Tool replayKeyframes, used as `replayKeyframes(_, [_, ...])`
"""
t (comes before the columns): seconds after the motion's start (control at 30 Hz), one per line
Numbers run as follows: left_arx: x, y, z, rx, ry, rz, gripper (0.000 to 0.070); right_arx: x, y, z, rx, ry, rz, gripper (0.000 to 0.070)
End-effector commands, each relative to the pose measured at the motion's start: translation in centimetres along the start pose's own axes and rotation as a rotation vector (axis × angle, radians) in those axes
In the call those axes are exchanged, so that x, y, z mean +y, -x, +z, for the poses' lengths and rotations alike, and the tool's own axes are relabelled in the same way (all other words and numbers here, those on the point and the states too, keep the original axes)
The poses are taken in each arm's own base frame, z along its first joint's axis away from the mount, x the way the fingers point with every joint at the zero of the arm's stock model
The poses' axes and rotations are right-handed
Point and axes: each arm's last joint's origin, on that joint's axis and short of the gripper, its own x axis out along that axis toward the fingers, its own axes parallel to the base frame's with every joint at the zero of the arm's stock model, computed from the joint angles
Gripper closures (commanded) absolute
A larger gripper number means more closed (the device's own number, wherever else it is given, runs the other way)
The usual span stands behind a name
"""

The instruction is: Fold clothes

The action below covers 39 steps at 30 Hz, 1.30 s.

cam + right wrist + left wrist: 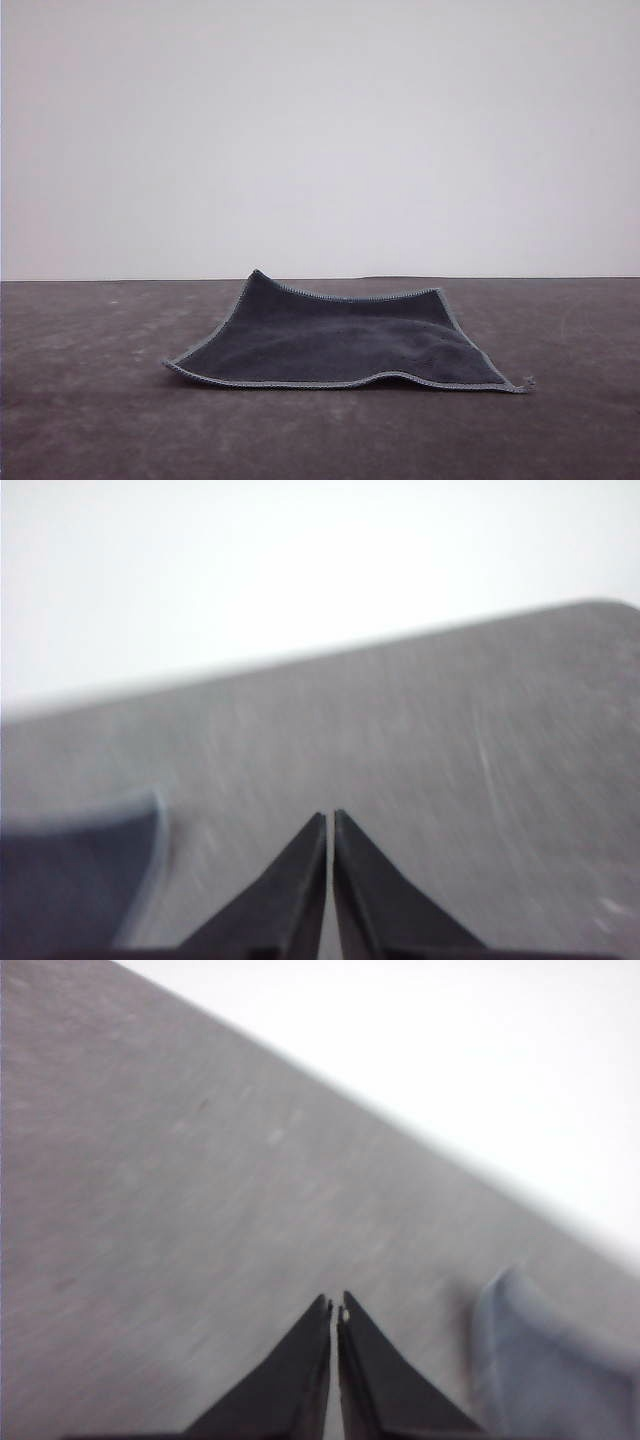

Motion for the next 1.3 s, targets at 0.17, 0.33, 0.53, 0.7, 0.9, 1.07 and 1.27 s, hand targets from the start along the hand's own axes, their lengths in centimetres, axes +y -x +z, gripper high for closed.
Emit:
replayKeyframes(0.17, [-1.5, 0.6, 2.5, -0.183, 0.047, -0.11, 0.0697, 0.8, 0.7, 2.7, -0.063, -0.161, 0.023, 0.0694])
replayKeyframes(0.33, [-2.8, 1.8, 4.7, -0.144, -0.038, -0.029, 0.0696, 1.7, 2.0, 5.6, -0.03, -0.141, 0.014, 0.0694])
replayKeyframes(0.53, [-4.3, 3.1, 7.2, 0.025, -0.126, 0.088, 0.0697, 2.7, 3.2, 8.8, 0.085, -0.023, -0.022, 0.0694])
replayKeyframes(0.7, [-5.2, 3.0, 8.6, 0.211, -0.186, 0.171, 0.0697, 3.1, 2.7, 10.3, 0.267, 0.056, -0.065, 0.0694])
replayKeyframes(0.9, [-6.2, 1.2, 9.8, 0.398, -0.25, 0.13, 0.0697, 3.2, 0.3, 10.3, 0.44, 0.112, -0.028, 0.0694])
replayKeyframes(1.07, [-6.7, -1.1, 9.9, 0.549, -0.259, 0.038, 0.0697, 3.2, -1.9, 9.5, 0.568, 0.121, 0.056, 0.0694])
replayKeyframes(1.27, [-8.3, -2.9, 9.1, 0.624, -0.346, -0.091, 0.0697, 3.6, -3.7, 8.6, 0.645, 0.131, 0.134, 0.0694])
